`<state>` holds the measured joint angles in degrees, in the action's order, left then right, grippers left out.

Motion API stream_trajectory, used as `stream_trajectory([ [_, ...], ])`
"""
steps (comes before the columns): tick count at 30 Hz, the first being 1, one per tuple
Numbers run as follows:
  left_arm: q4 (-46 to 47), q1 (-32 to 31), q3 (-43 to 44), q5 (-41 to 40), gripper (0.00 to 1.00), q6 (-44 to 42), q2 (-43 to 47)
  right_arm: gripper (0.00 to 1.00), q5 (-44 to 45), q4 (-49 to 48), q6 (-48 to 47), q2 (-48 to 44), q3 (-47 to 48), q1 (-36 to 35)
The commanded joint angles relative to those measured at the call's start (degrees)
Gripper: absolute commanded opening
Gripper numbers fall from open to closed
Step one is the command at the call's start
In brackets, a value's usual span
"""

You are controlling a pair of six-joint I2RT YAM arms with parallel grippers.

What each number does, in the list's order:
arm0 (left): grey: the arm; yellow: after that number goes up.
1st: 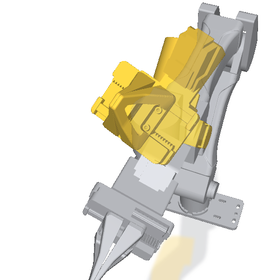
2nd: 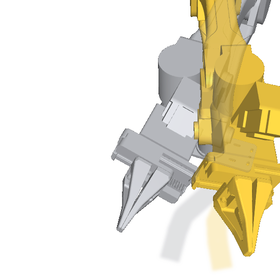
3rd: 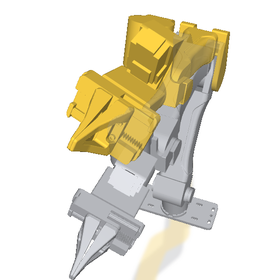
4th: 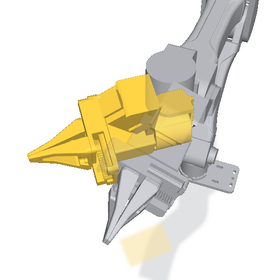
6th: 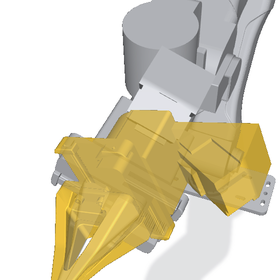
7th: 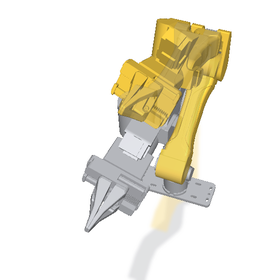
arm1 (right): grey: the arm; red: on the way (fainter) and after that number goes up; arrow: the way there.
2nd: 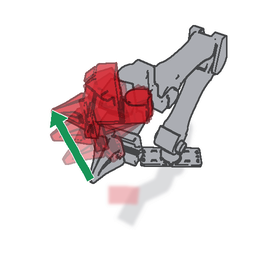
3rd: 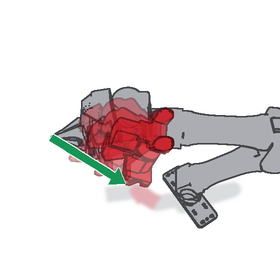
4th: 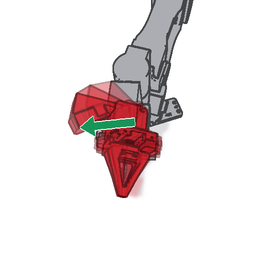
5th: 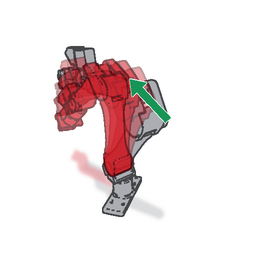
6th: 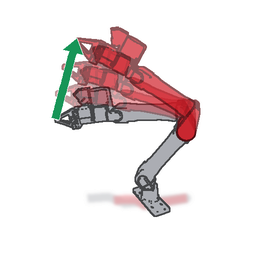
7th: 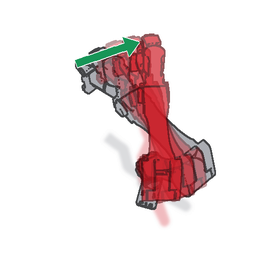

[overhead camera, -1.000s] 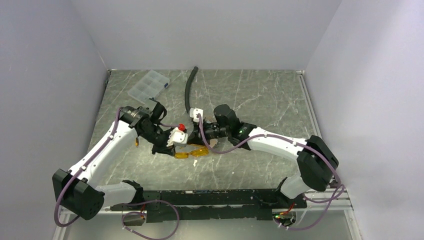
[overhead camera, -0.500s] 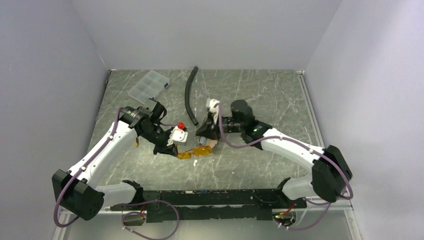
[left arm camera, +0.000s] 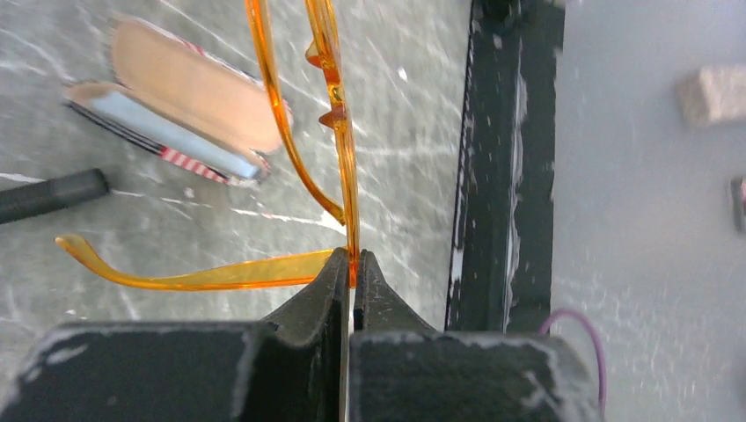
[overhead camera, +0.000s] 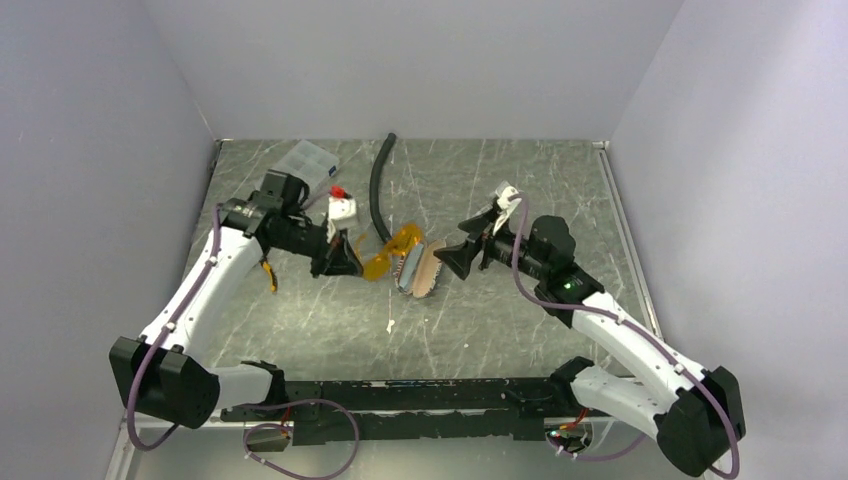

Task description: Organize the sunglasses

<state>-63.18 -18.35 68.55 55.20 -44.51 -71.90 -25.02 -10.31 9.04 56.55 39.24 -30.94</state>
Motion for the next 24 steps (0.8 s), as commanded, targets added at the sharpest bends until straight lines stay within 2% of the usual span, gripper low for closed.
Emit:
stream_trajectory([
  [1,5.9,4.4,4.2,12.9,0.03,9.0,-0.3,0.99,-6.9,-12.2,7.5,-3.9,-4.4,0.3],
  [5,6.4,4.4,5.1,15.0,0.03,9.9,-1.1,0.87,-9.9,-25.6,15.1,-2.2,-6.7,0.1],
  [8,8.5,4.4,4.0,15.2,0.03,11.0,-0.4,0.72,-11.1,-38.7,23.1,3.2,-6.1,-0.2],
  [12,9.1,4.4,3.9,15.2,0.03,11.6,0.0,0.64,-14.7,-51.3,28.9,8.2,-5.2,-0.9],
  [18,9.5,4.4,4.0,16.0,0.03,11.6,-0.5,0.52,-17.6,-55.7,28.3,12.0,-3.5,-3.1],
  [24,6.2,3.7,4.3,16.3,0.03,7.7,-1.7,0.42,-15.9,-57.4,28.6,13.8,-2.5,-3.6],
])
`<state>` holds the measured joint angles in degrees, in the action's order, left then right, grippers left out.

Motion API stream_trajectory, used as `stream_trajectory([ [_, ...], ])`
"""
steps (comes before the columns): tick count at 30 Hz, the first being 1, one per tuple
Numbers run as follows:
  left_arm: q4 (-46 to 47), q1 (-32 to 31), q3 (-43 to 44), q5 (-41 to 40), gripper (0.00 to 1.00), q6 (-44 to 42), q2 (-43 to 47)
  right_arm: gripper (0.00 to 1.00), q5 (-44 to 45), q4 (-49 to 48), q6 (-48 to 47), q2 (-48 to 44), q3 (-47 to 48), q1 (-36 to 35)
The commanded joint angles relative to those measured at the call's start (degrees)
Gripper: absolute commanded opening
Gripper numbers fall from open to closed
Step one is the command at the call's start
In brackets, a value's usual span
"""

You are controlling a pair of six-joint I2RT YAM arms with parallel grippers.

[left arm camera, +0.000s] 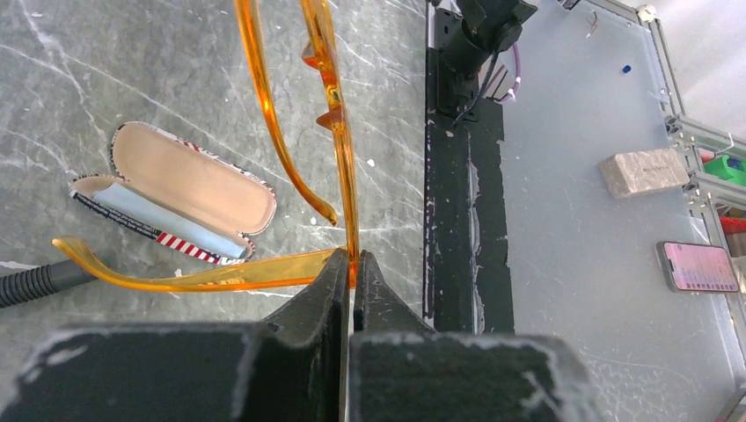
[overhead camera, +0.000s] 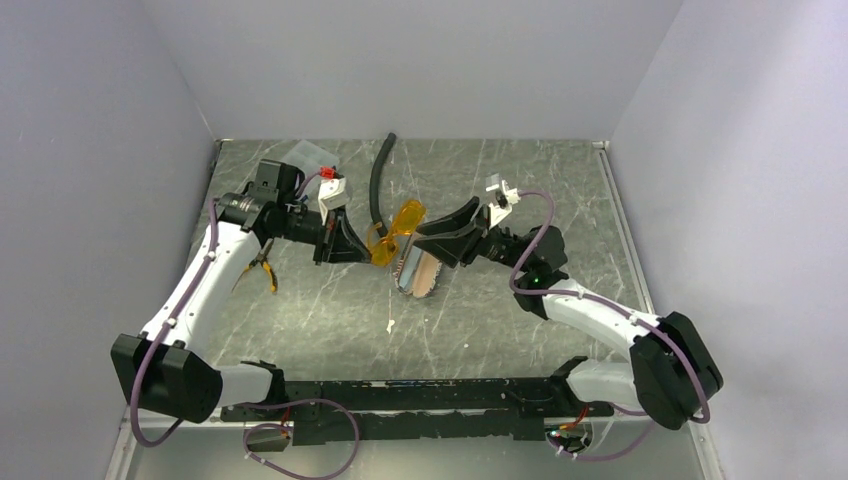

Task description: Organize the sunglasses

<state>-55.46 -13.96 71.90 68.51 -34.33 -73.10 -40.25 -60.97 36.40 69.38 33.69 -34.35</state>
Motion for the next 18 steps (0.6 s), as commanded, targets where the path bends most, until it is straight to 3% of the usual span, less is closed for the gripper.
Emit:
stream_trajectory([
  [1,-1.4,-0.9,0.8,2.7,0.03,-2.7,-0.5,0.42,-1.0,-7.6,1.7,1.7,3.4,-0.3],
  [8,-4.7,-1.2,1.1,4.5,0.03,-7.0,0.1,0.38,-0.8,-7.5,2.3,4.0,4.7,-0.3],
  [18,-0.3,-1.2,2.7,1.3,0.03,-1.6,1.0,0.39,3.1,5.6,-5.0,-2.5,0.0,-0.3],
])
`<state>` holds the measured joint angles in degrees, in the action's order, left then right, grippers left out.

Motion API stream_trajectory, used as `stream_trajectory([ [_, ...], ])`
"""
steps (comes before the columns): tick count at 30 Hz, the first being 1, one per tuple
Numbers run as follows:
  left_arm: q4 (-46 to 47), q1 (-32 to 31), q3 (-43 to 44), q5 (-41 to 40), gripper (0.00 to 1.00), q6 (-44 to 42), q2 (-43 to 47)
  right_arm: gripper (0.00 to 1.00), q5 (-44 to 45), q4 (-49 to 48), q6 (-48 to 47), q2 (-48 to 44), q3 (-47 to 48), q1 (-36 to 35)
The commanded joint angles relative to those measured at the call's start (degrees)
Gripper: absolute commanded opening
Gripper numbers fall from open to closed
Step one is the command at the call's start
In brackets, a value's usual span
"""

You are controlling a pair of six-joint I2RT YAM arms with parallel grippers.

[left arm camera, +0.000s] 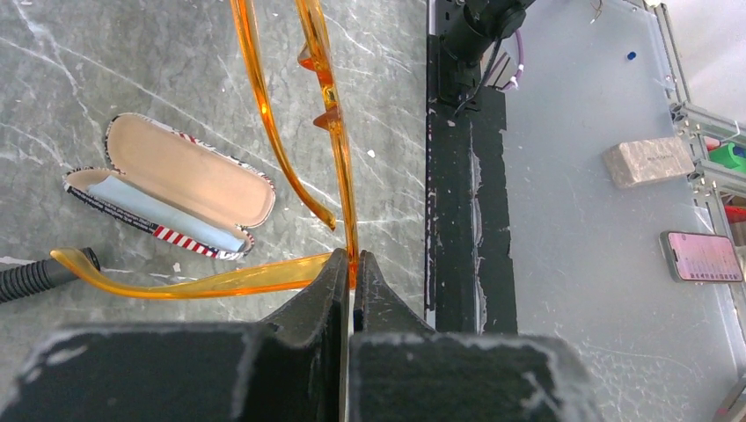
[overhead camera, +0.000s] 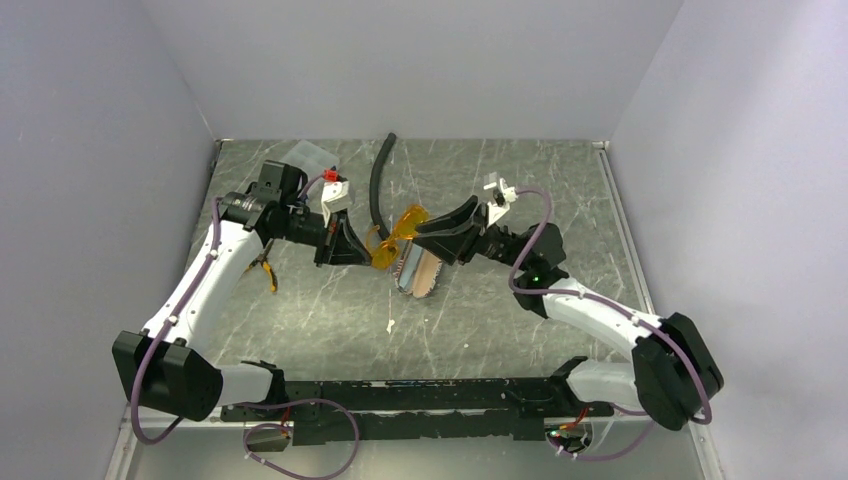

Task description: Organize the sunglasses

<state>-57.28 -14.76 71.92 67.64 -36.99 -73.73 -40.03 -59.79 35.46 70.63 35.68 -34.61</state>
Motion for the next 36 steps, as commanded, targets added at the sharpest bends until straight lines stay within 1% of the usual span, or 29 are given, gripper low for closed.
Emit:
stream_trajectory([
  [1,1.6,-0.4,2.9,2.4,0.03,1.1,1.6,0.4,3.3,5.3,-4.5,-4.5,-2.4,0.0],
  [4,1.8,-0.4,3.2,2.4,0.03,1.1,1.3,0.44,4.7,7.9,-5.9,-5.8,-2.6,-0.1],
  [7,1.2,-0.4,3.2,2.7,0.03,0.4,1.3,0.54,5.0,9.0,-6.4,-5.5,-1.8,-0.1],
  [9,0.9,-0.4,2.8,2.9,0.03,0.1,1.5,0.55,4.8,8.4,-6.3,-5.1,-1.4,0.0],
  [12,0.6,-0.4,2.0,3.1,0.03,-0.2,1.5,0.54,3.6,6.1,-5.6,-4.0,-0.4,0.0],
  [18,0.5,-0.8,1.3,3.8,0.03,-0.7,0.9,0.4,0.0,0.5,-2.9,-1.6,1.2,-0.1],
  [22,0.4,-1.3,1.1,4.0,0.03,-1.1,0.5,0.37,-1.7,-1.5,-2.0,0.0,2.1,0.0],
  [31,0.9,-2.4,0.0,3.3,0.03,-1.2,0.3,0.29,-2.7,-3.7,-1.4,0.0,2.6,-0.1],
  [33,1.2,-2.6,0.0,3.1,0.03,-1.1,0.3,0.24,-2.6,-3.7,-1.2,0.0,2.7,-0.1],
  [35,1.5,-2.8,-0.1,3.1,0.03,-0.8,0.3,0.16,-2.8,-3.9,-0.8,0.3,2.7,0.0],
  [36,1.5,-2.9,0.0,3.0,0.03,-0.8,0.3,0.1,-2.9,-4.0,-0.6,0.5,2.8,0.0],
])
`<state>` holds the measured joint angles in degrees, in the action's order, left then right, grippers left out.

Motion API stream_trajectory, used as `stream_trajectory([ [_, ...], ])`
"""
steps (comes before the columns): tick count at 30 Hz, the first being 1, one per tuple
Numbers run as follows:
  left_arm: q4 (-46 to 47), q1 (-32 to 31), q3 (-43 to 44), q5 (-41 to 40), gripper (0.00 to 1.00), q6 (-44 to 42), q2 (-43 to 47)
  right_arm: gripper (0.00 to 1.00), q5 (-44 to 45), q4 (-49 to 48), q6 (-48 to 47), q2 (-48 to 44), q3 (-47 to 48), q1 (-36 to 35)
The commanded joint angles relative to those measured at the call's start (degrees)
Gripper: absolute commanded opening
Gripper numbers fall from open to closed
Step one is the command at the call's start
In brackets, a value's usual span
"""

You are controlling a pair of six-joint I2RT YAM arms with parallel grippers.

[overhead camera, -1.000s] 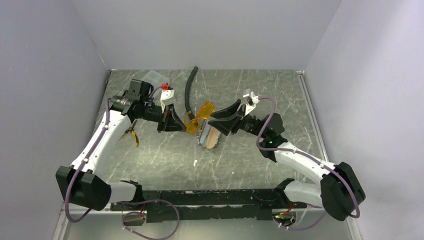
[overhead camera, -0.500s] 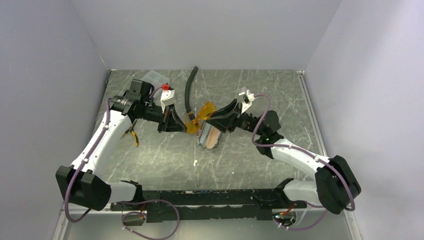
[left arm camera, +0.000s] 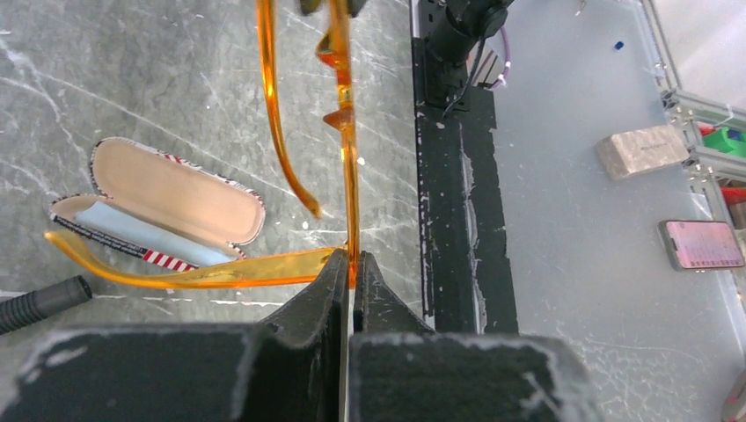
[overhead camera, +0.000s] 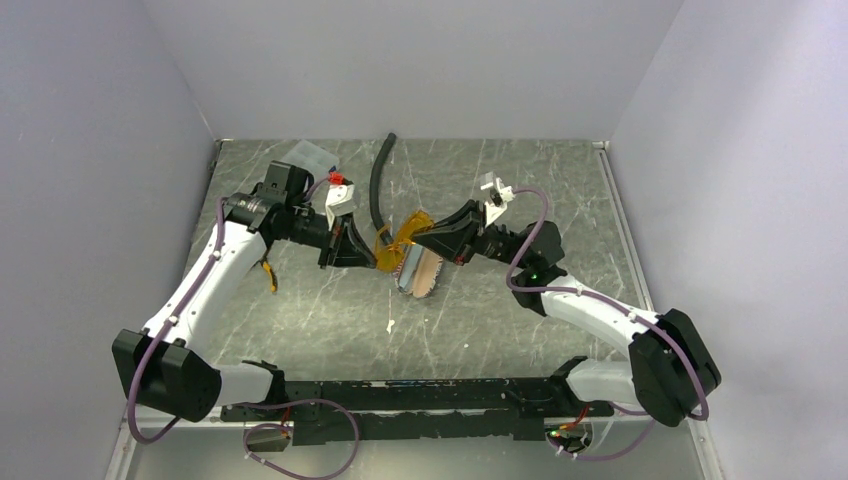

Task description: Organize the sunglasses

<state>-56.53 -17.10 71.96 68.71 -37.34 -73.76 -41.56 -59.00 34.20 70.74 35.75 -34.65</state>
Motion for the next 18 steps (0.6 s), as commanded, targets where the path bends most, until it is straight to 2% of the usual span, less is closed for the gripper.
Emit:
stream_trajectory([
  [1,0.7,-0.6,-0.1,1.8,0.03,-0.5,0.3,0.04,-1.3,-4.8,0.6,0.4,2.5,0.0],
  [2,0.6,-0.6,0.0,1.6,0.05,-0.6,0.2,0.0,-1.2,-4.7,0.4,0.4,2.2,0.0],
  [5,0.5,-0.5,0.7,-0.8,0.42,0.5,-0.2,0.0,0.0,-1.9,-1.6,-0.8,1.9,0.1],
  [6,0.1,-0.6,1.1,-2.0,0.49,0.8,-0.3,0.0,0.5,-0.3,-2.6,-1.5,1.8,0.1],
  [9,-1.6,1.0,2.9,-5.2,0.64,0.3,0.4,0.0,1.8,5.4,-6.3,-4.3,1.9,0.3],
  [13,-0.5,5.6,4.3,-9.2,0.69,2.2,2.9,0.0,0.5,14.8,-11.9,-8.3,3.3,0.4],
  [18,9.3,6.5,-1.6,-15.1,0.58,10.2,-1.2,0.0,-8.8,16.8,-14.5,-11.2,5.6,-1.0],
])
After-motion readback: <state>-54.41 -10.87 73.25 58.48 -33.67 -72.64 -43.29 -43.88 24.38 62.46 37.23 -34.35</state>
